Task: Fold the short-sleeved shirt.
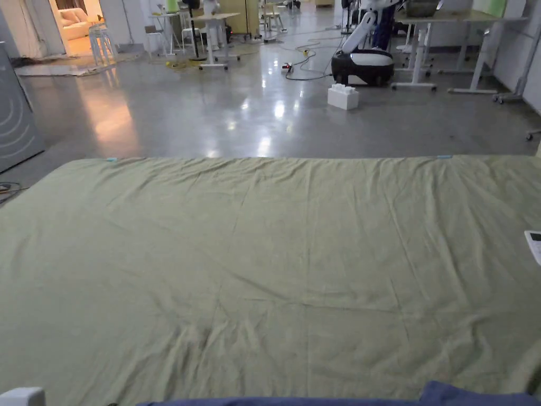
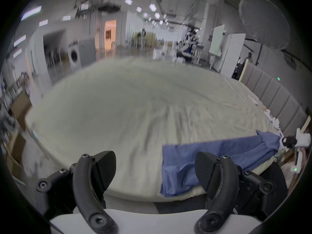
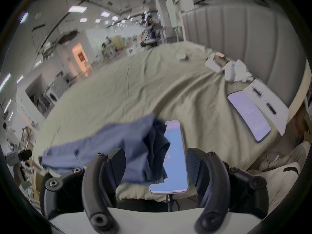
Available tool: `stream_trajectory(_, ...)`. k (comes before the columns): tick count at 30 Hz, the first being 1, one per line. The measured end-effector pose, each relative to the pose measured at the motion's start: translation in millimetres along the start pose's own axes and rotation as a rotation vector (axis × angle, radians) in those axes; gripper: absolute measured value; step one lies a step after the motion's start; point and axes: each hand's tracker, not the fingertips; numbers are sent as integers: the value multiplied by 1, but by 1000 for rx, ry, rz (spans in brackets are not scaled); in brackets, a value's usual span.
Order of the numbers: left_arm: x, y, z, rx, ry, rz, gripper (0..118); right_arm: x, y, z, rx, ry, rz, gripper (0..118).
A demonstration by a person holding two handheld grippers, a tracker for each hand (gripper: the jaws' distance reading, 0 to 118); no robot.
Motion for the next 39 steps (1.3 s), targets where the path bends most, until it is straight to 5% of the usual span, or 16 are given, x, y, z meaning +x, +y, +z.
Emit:
stream_trajectory(6,56,53,100,400,-45,-59,96,-58,26,88,327,109,39,78)
stream_trajectory(12,123,58,148,600,-83,-149,91,-126,30,136,533,160,205,78)
stream_trajectory(15,143,52,159,615,-82,-172,68,-133,22,136,548,211,246,67)
stream_trajectory(17,152,50,161,593,-80,-171,38,-141,16,139,569,200,283,41)
stream_trajectory(18,155,48,160,563,-97,-167,8,-146,15,140,577,209,336,19)
stream_trajectory(19,156,46,158,551,-112,-150,4,-148,10,135,554,213,344,10)
stream_trajectory(25,155,40,156,484,-175,-129,0,-158,1,129,536,231,400,0)
stream_trajectory(30,152,41,155,483,-181,-120,0,-151,3,122,484,241,315,0)
stream_trajectory(39,147,42,147,449,-202,-108,0,-154,-7,122,444,262,299,0)
